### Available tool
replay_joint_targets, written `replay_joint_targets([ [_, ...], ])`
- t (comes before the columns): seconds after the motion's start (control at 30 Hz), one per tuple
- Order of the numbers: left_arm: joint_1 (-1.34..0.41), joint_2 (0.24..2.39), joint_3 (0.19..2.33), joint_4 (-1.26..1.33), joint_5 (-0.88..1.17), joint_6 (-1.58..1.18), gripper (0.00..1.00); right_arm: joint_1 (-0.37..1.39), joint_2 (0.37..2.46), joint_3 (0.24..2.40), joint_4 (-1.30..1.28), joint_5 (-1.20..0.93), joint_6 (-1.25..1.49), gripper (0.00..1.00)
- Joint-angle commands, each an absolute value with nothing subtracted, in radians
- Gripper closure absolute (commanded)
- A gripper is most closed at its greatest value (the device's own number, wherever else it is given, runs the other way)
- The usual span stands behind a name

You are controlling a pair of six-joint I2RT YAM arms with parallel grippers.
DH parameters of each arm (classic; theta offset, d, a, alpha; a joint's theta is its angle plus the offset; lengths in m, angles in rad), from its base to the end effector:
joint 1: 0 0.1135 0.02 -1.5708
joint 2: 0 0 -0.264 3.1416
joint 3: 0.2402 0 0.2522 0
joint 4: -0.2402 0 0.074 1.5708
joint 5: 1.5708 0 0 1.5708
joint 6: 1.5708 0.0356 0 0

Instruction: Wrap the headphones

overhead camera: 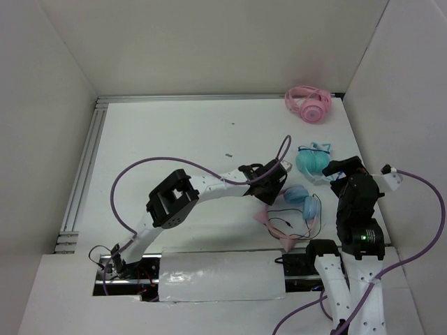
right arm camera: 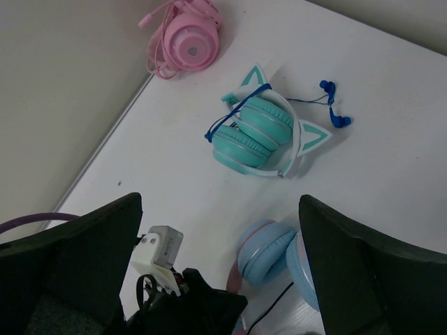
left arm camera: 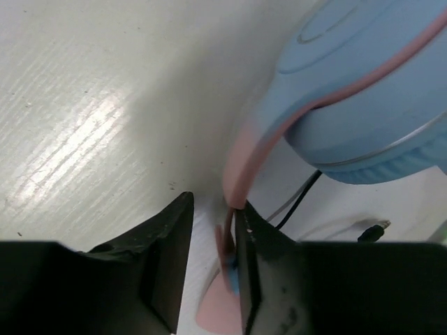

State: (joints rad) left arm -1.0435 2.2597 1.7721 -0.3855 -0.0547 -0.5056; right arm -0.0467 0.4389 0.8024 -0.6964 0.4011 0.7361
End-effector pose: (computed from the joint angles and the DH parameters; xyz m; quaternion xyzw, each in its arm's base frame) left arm 0.2546 -0.4335 0.1716 0.2406 0.9081 -0.2206 0.2622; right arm 0.0888 -0.0181 0.3340 0.4113 0.6937 0.0394 0.5899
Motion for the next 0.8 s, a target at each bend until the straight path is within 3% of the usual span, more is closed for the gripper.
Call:
replay_joint_targets([
  [0.0, -1.057, 2.278, 1.779, -0.393, -0.097, -0.506, 0.59, -0.054, 0.422, 0.798, -0.698, 0.425, 0.736, 0.00],
  [0.03, -1.057, 2.270, 1.778, -0.402, -0.098, -0.518, 0.72, -0.054, 0.417, 0.796, -0.693, 0.422, 0.738, 0.00],
  [0.17, -1.055, 2.197, 1.740, -0.382, -0.136, -0.514, 0.98, -0.054, 0.408, 0.790, -0.677, 0.388, 0.719, 0.00],
  [0.43, -1.037, 1.976, 1.684, -0.452, -0.371, -0.555, 1.00, -0.054, 0.328, 0.739, -0.531, 0.123, 0.565, 0.00],
  [0.77, -0.940, 1.372, 1.427, -0.558, -0.488, -0.683, 1.00, -0.054, 0.275, 0.669, -0.359, -0.349, 0.442, 0.00],
])
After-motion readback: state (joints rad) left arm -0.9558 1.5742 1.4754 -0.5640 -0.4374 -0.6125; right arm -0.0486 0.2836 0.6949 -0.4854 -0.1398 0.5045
